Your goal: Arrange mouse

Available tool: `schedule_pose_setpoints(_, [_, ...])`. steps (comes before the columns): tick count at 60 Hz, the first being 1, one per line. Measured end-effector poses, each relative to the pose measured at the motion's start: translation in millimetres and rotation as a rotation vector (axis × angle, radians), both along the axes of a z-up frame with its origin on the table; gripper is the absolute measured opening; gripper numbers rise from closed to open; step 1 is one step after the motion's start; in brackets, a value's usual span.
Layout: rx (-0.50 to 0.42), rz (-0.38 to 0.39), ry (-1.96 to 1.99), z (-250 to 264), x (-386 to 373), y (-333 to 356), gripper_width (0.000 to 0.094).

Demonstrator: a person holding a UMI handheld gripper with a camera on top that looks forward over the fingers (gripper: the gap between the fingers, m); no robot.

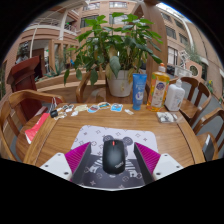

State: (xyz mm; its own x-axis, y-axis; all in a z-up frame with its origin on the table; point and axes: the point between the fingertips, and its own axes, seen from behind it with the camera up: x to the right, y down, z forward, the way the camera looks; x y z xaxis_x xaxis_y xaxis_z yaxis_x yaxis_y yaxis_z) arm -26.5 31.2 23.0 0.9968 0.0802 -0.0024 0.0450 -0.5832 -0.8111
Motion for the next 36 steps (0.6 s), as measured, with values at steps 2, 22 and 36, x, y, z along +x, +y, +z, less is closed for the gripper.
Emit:
schedule_pose_setpoints(2, [0.010, -0.004, -0.007, 10.2, 0.4, -7.0, 0.0829])
schedule_pose_setpoints(22, [0.131, -0.016, -0.031, 129.8, -4.2, -122.1, 0.0854])
schedule_pose_setpoints(36, [0.158, -0.026, -0.030, 161.1, -6.4, -187.4, 0.0853])
